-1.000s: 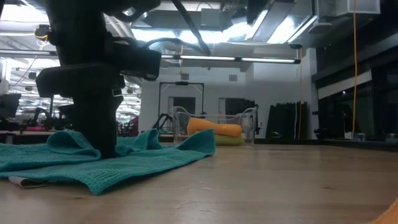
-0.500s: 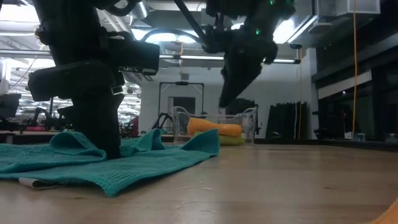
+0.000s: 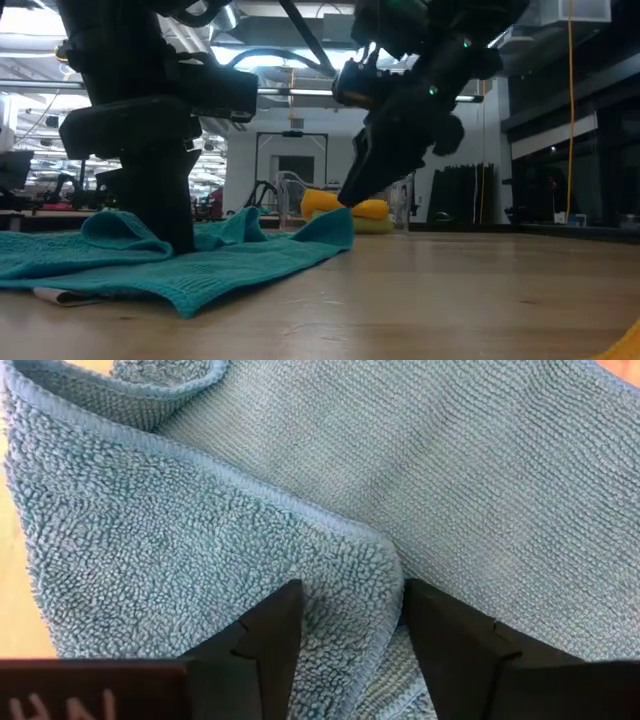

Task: Fold microfiber towels
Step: Fold the blue microfiber cloth

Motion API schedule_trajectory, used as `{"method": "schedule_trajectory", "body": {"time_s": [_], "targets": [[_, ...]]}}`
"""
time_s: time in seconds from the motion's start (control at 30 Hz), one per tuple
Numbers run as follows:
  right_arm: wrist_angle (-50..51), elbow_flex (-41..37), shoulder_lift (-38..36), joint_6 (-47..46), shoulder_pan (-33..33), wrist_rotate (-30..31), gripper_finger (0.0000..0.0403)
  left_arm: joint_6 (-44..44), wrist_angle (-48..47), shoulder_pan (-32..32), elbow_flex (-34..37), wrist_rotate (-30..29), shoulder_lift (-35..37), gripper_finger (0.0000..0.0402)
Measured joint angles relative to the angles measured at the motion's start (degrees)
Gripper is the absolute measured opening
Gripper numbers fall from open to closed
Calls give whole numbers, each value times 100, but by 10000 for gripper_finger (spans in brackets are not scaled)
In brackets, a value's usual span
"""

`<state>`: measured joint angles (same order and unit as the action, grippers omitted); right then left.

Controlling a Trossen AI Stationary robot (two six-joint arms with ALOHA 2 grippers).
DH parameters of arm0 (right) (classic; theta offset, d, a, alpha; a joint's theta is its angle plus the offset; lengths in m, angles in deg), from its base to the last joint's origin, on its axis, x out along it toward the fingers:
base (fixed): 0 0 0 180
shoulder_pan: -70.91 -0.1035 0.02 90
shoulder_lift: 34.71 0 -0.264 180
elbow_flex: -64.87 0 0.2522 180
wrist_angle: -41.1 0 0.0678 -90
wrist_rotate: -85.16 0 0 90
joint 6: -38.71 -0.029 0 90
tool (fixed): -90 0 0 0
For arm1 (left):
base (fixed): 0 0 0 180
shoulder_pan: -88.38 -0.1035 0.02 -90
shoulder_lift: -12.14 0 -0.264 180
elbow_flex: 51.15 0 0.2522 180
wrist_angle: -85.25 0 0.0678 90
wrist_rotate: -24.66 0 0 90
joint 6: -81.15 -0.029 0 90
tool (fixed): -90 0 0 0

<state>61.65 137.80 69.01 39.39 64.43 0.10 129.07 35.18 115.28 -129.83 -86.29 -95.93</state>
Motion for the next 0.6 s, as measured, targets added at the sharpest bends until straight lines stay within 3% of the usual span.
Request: {"method": "schedule_trajectory", "body": {"time_s": [0.17, 0.6], "targets": [[-260, -231, 0, -193, -11, 467, 232, -2, 311, 2, 0, 40, 0, 176], [-413, -267, 294, -347, -155, 249, 232, -39, 644, -128, -2, -2, 0, 173]]}}
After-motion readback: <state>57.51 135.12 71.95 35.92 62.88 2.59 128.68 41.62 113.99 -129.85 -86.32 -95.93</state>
